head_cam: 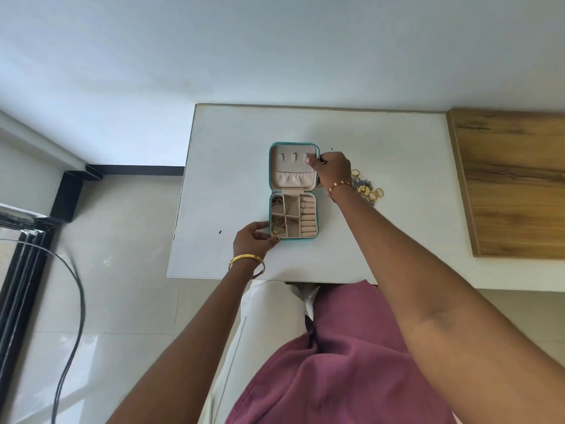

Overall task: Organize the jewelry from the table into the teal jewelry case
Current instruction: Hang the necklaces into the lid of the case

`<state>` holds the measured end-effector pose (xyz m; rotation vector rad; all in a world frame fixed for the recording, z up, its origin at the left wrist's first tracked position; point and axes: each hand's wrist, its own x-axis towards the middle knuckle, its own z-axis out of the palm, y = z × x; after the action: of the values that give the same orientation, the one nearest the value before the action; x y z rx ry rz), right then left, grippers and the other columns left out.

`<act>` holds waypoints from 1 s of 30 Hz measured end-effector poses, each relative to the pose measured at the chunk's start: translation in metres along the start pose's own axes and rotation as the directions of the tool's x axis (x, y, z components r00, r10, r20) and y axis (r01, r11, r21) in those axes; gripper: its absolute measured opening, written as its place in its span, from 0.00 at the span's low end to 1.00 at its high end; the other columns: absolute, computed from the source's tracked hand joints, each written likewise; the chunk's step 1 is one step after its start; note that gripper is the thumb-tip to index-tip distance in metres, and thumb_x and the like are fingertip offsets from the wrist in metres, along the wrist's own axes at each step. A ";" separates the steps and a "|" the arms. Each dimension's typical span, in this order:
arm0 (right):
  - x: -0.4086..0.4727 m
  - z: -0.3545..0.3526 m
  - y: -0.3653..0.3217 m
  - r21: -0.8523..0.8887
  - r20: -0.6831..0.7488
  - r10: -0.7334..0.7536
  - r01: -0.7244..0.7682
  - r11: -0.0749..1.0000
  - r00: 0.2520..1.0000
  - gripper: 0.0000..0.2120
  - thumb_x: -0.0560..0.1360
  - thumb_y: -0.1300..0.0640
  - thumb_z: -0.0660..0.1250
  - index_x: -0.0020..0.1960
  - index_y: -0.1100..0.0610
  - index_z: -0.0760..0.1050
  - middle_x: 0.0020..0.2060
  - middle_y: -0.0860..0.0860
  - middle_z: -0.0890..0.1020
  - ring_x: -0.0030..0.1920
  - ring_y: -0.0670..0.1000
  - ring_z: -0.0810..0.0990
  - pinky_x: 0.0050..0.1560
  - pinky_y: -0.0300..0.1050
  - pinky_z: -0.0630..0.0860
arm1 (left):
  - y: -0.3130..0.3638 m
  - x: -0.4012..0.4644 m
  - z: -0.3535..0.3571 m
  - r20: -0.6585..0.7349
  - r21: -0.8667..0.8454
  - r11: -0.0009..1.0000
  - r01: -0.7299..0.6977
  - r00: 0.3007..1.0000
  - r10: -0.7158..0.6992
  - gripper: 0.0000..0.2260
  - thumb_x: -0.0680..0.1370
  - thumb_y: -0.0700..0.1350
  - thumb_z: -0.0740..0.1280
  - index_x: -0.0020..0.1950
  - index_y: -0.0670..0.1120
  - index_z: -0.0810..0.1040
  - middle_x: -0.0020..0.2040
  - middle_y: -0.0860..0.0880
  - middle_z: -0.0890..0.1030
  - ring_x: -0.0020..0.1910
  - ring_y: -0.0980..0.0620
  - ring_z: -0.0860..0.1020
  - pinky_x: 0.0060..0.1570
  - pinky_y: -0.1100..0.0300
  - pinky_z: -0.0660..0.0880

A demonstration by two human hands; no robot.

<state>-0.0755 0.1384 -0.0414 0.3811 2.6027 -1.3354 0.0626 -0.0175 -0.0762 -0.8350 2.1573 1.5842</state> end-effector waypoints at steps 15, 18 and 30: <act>-0.039 -0.008 0.016 -0.002 -0.026 -0.052 0.052 0.999 0.998 0.18 0.69 0.55 0.72 0.55 0.64 0.78 0.45 0.60 0.83 0.44 0.53 0.79 0.42 0.39 0.70 | 0.004 -0.016 -0.002 0.012 0.067 0.994 -0.085 0.996 0.084 0.19 0.70 0.41 0.72 0.60 0.41 0.76 0.41 0.44 0.80 0.42 0.47 0.78 0.55 0.53 0.76; -0.062 -0.013 0.019 0.030 -0.145 -0.017 0.022 0.999 0.989 0.17 0.71 0.57 0.71 0.56 0.64 0.77 0.46 0.60 0.82 0.47 0.55 0.80 0.45 0.40 0.71 | 0.003 -0.019 -0.003 -0.023 0.127 0.983 -0.130 0.991 0.134 0.18 0.72 0.43 0.71 0.60 0.43 0.75 0.48 0.43 0.80 0.43 0.49 0.77 0.51 0.58 0.74; -0.093 0.014 0.029 -0.479 0.307 -0.399 0.503 0.719 0.864 0.10 0.75 0.64 0.62 0.54 0.64 0.77 0.52 0.60 0.77 0.56 0.58 0.73 0.51 0.48 0.74 | -0.013 -0.022 0.000 0.008 0.350 0.838 -0.420 0.896 0.445 0.19 0.76 0.40 0.64 0.66 0.45 0.71 0.63 0.44 0.76 0.64 0.45 0.73 0.66 0.55 0.67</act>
<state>0.0228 0.1304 -0.0455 -0.4870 2.8498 -0.5974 0.0879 -0.0145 -0.0736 -0.3065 2.7138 1.2987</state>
